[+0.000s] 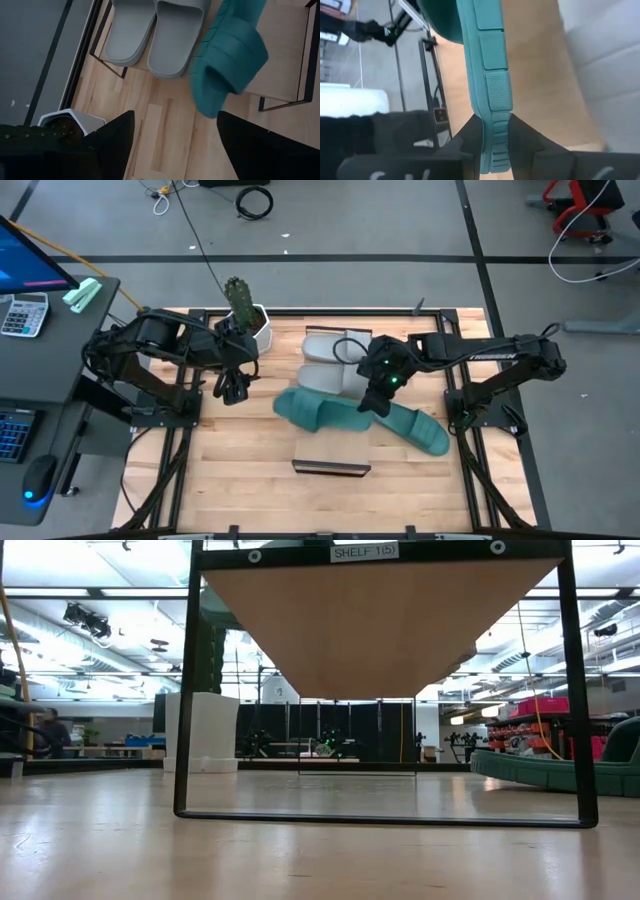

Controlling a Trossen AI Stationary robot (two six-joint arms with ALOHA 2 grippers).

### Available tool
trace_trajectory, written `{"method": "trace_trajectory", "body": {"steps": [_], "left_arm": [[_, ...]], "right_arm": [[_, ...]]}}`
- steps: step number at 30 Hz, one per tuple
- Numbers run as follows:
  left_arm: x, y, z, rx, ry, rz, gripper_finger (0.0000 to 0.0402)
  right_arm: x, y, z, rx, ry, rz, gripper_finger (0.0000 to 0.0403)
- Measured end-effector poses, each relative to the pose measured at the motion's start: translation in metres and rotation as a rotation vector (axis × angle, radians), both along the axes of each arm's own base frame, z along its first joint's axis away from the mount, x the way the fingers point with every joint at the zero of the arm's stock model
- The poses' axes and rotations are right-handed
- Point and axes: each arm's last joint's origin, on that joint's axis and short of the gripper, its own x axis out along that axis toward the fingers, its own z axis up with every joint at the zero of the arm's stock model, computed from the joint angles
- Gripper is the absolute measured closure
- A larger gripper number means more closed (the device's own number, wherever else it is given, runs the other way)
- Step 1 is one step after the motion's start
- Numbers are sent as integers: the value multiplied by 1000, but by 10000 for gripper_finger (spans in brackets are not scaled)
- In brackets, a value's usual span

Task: Pick and place slides into the shelf
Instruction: Put the bottom green slipper onto the shelf

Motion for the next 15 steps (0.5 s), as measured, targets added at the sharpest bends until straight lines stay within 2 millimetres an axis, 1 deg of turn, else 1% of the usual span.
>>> {"method": "trace_trajectory", "body": {"steps": [6,15], "left_arm": [[0,0,0,-1,-1,2,114],[0,0,0,-2,-1,3,114]], "right_arm": [[-1,-6,1,32,-6,5,337],[0,-6,-2,46,19,17,338]]}}
